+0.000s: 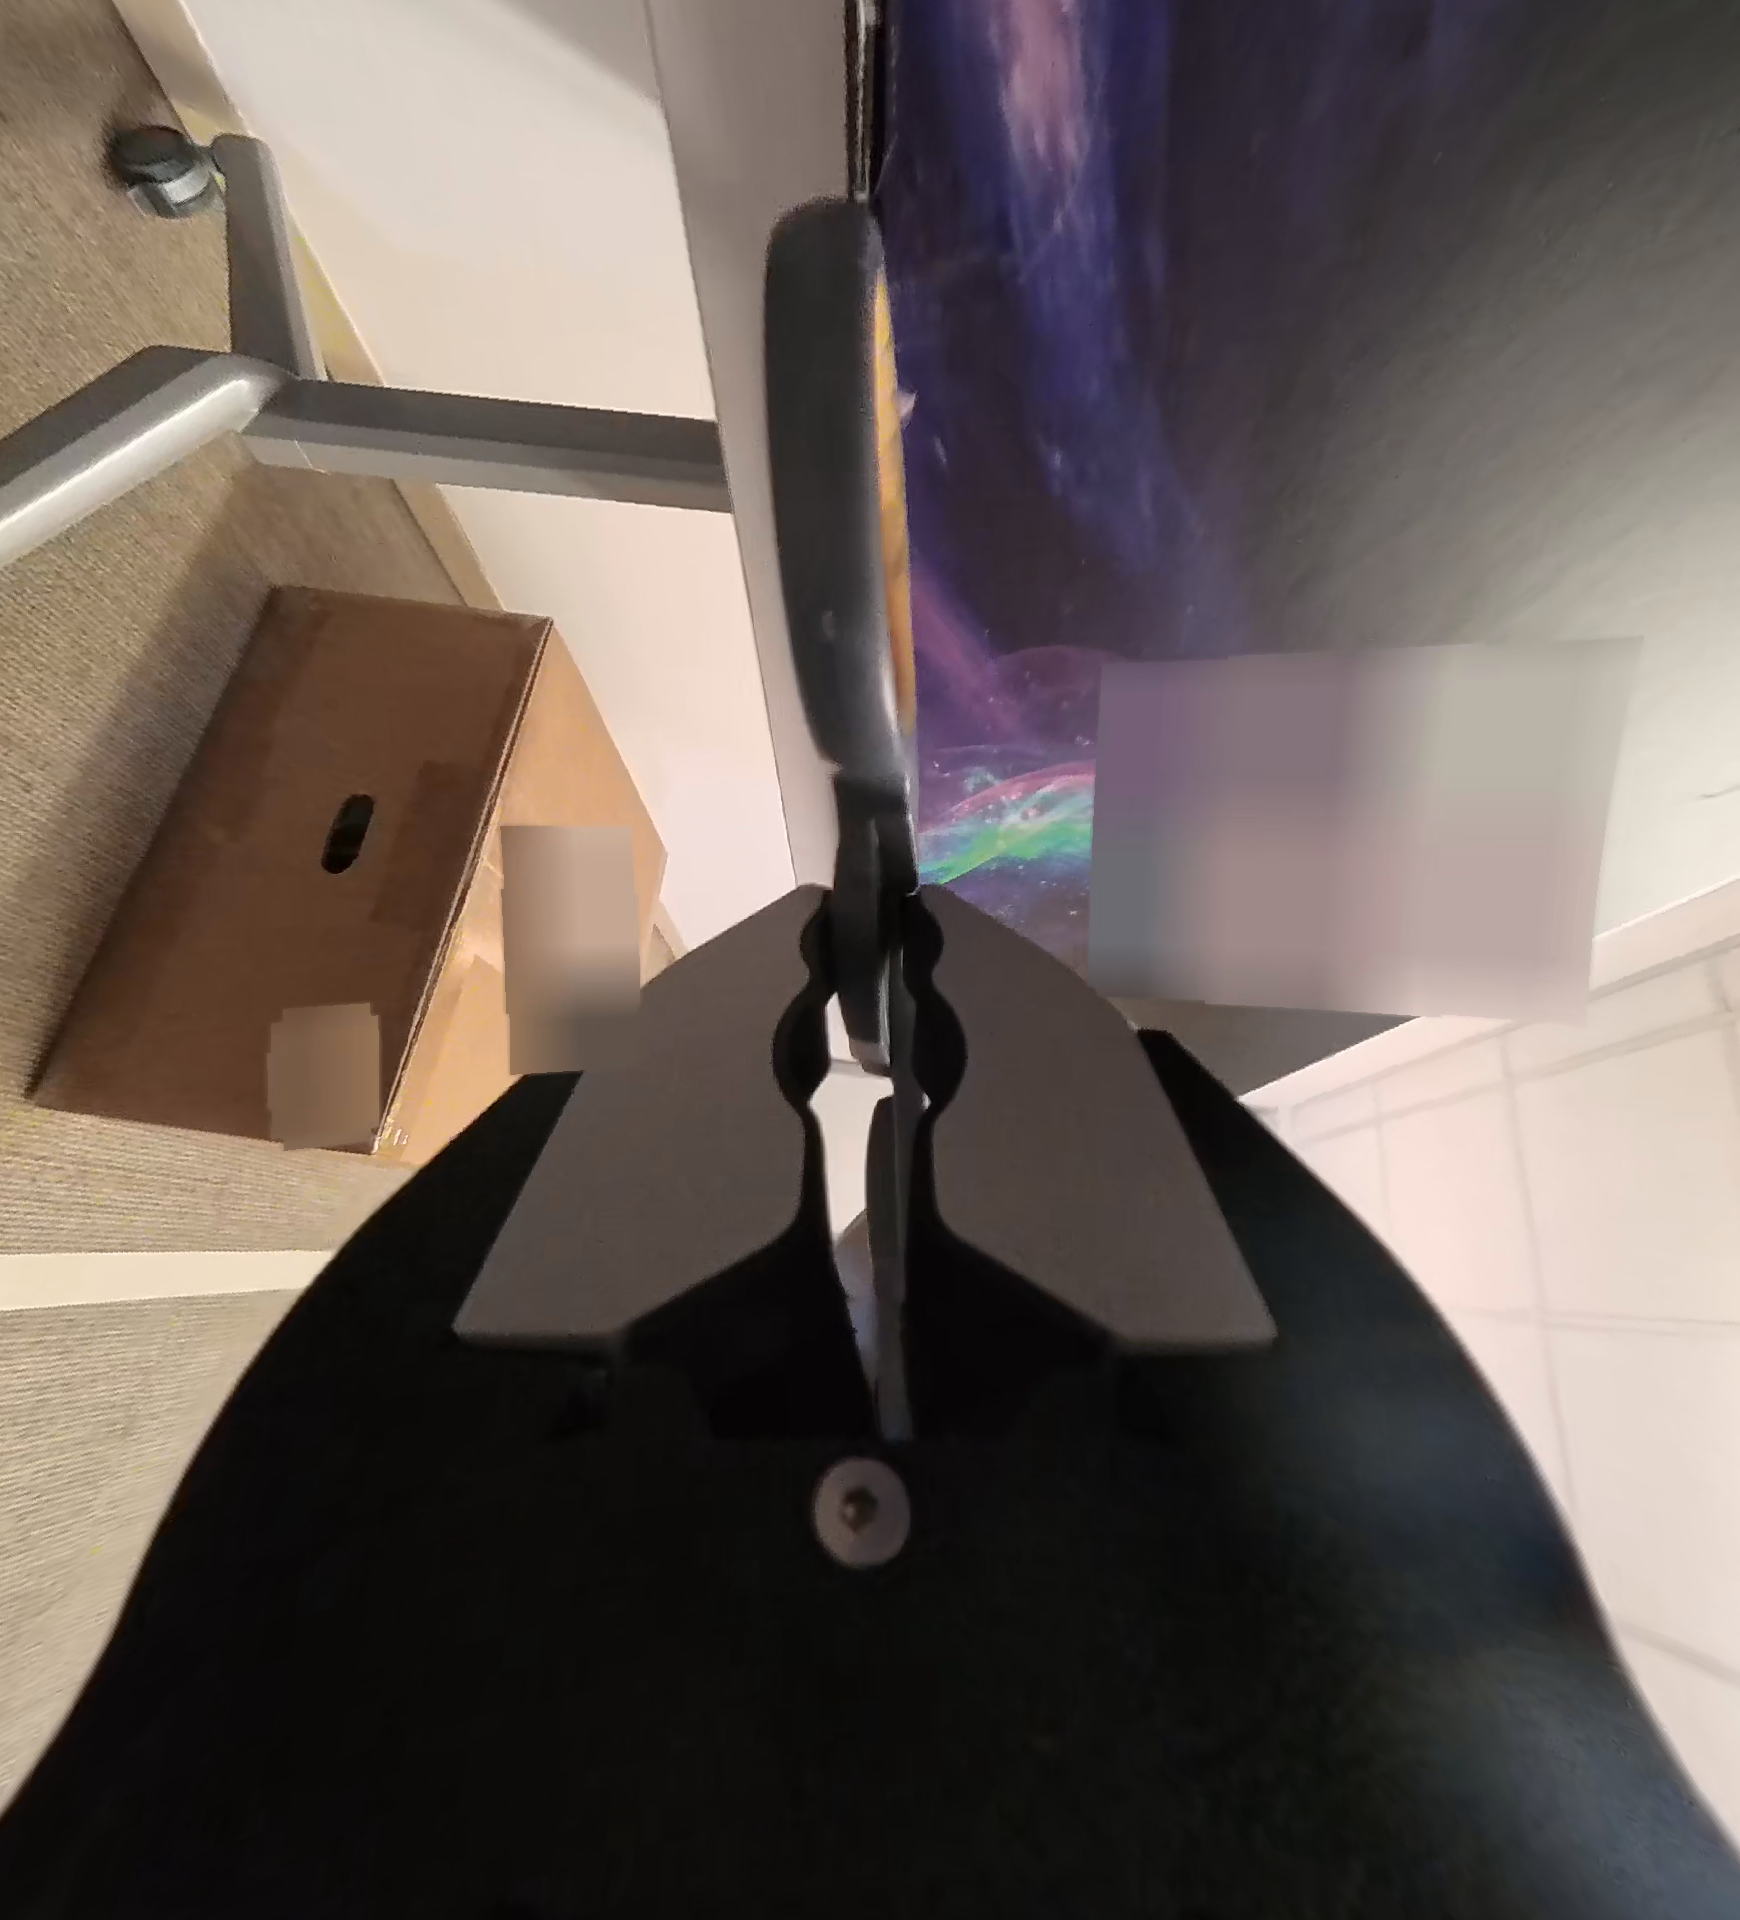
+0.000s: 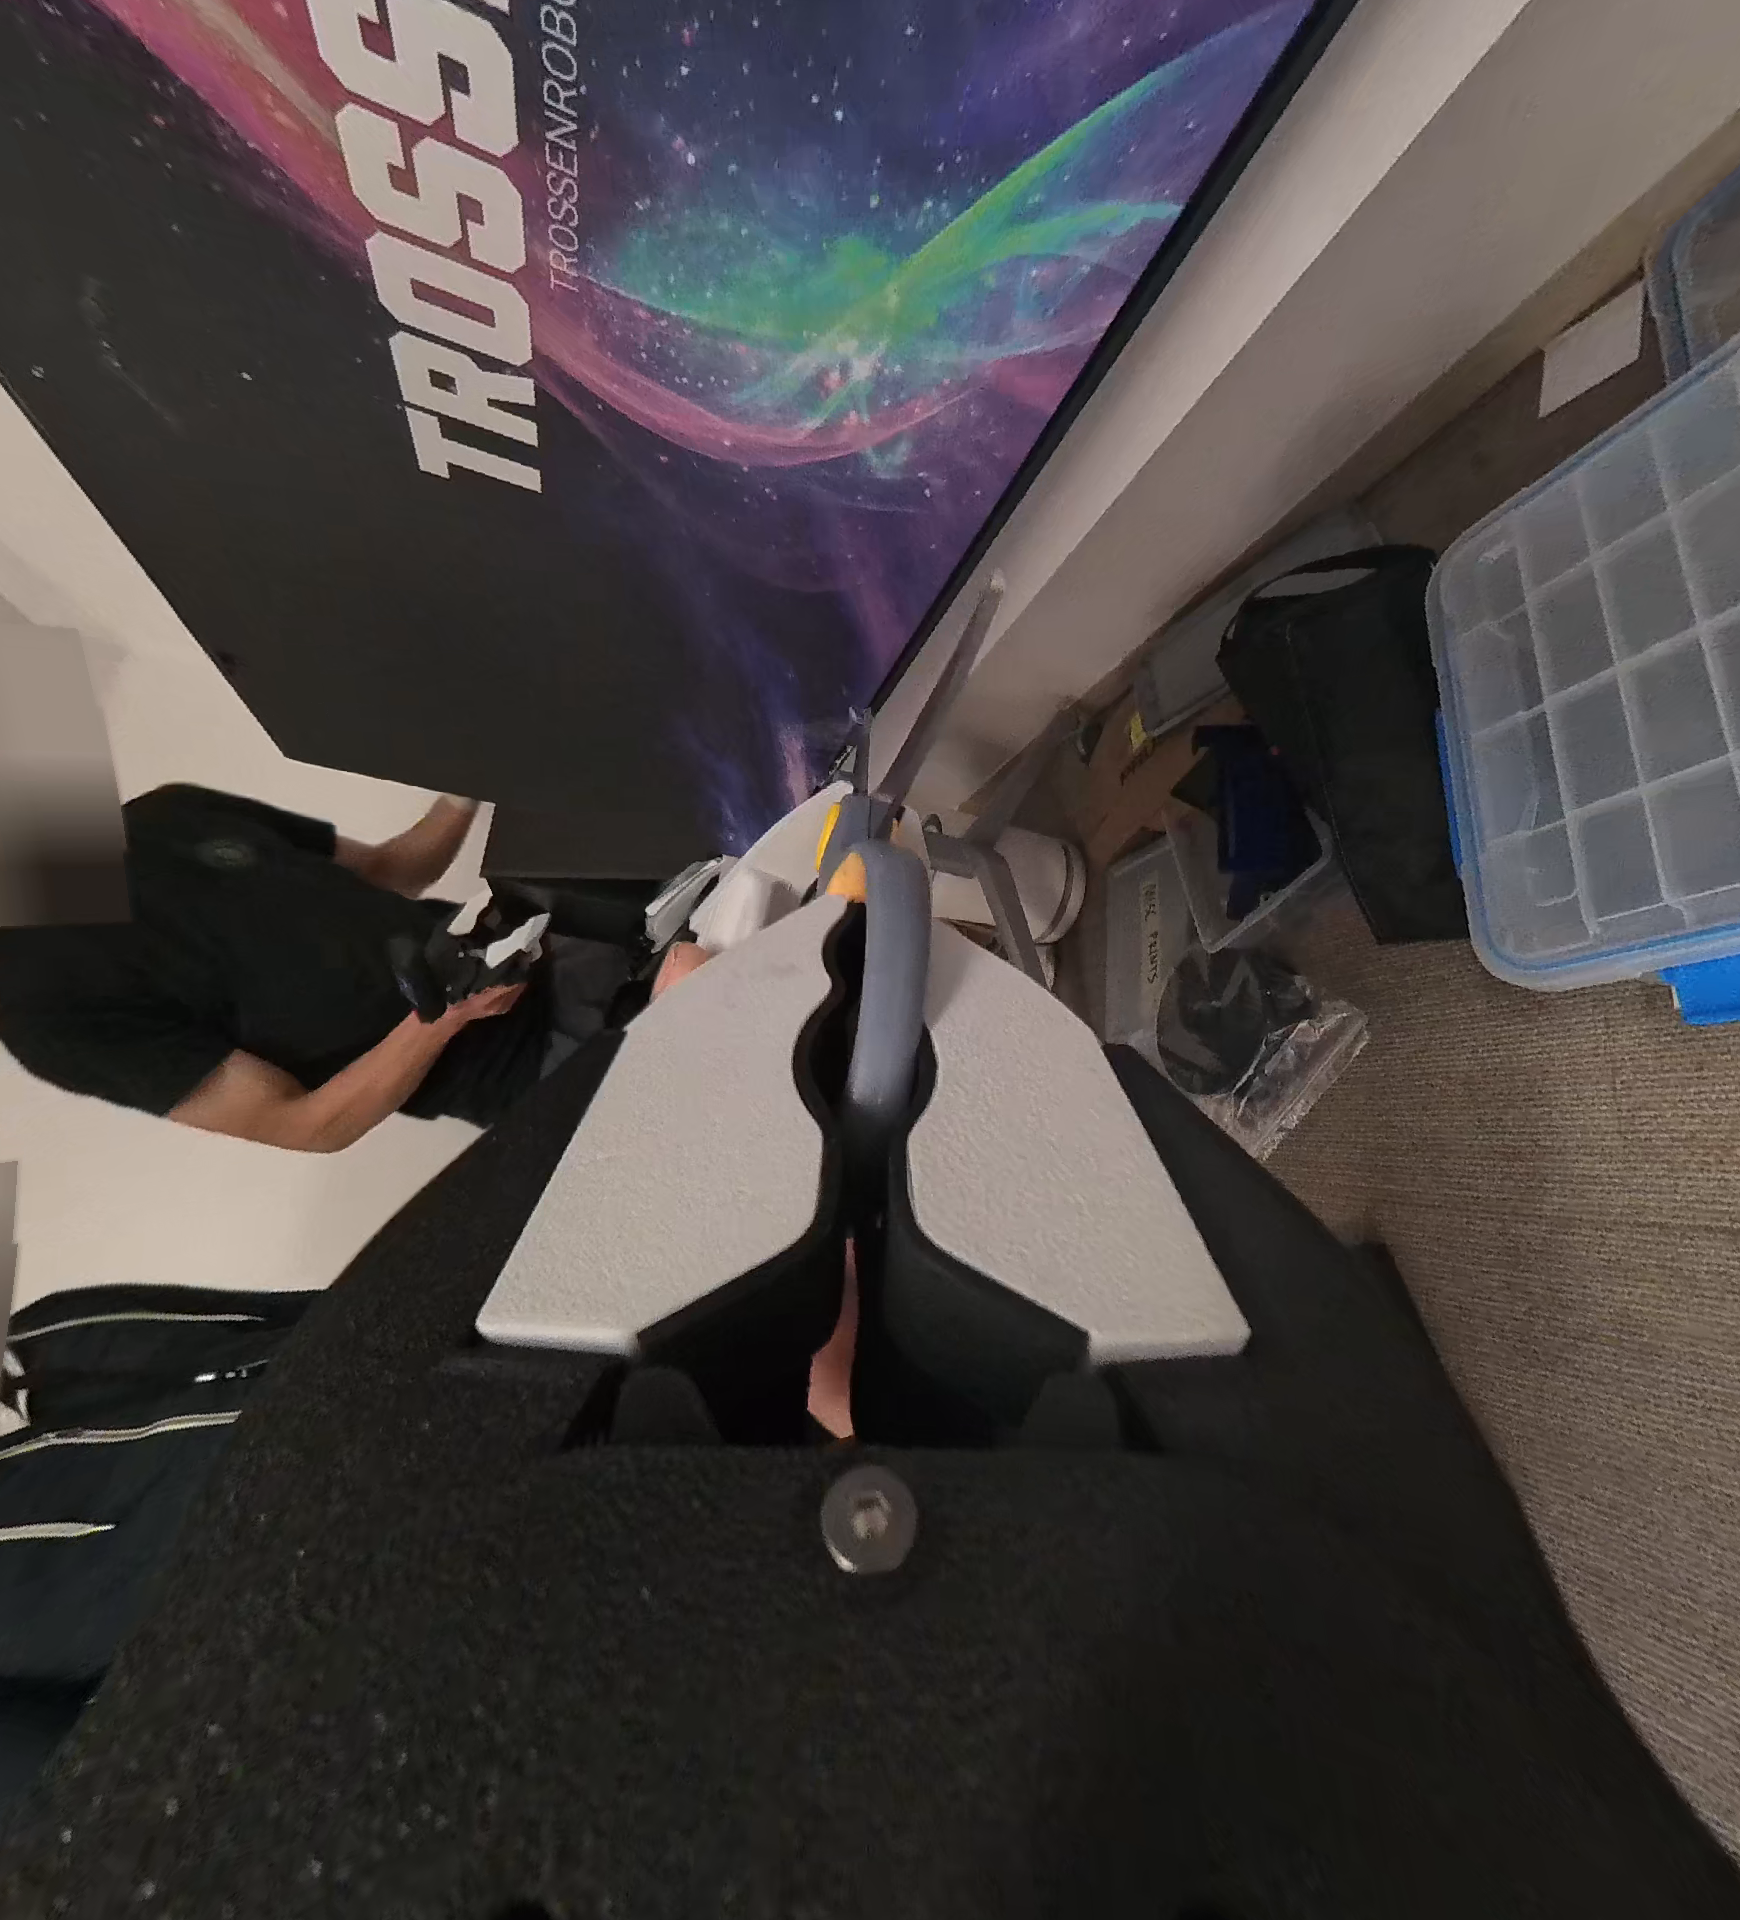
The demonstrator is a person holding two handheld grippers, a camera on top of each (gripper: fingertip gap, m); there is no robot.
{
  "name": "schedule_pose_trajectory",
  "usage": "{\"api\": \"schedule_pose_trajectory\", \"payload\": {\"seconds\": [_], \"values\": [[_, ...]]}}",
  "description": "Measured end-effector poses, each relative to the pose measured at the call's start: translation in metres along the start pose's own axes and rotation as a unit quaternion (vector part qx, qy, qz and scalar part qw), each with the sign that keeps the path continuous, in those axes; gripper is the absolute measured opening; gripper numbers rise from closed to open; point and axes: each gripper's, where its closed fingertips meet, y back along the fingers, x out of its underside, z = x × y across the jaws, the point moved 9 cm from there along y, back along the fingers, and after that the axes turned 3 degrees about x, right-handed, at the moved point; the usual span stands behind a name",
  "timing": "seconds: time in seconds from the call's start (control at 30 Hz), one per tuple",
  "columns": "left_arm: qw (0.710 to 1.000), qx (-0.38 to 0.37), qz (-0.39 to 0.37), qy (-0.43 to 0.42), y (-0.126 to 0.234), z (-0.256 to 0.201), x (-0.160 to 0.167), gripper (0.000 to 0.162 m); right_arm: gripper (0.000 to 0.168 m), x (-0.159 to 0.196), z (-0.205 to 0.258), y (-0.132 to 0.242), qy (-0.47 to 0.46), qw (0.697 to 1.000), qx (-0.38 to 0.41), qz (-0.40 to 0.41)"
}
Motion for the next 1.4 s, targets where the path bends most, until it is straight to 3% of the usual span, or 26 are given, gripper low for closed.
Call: {"api": "schedule_pose_trajectory", "payload": {"seconds": [0.5, 1.1, 1.4], "values": [[1.000, -0.001, 0.019, -0.011, 0.006, 0.005, 0.014, 0.010, 0.000, 0.007, -0.009, 0.017, -0.044, 0.999, -0.012, -0.002], [0.997, 0.022, 0.072, 0.003, -0.091, 0.009, 0.127, 0.010, 0.000, -0.093, -0.053, 0.111, -0.015, 0.999, 0.012, -0.047], [0.997, 0.015, 0.080, 0.006, -0.108, 0.013, 0.154, 0.010, 0.000, -0.114, -0.068, 0.135, -0.019, 0.999, 0.012, -0.048]]}}
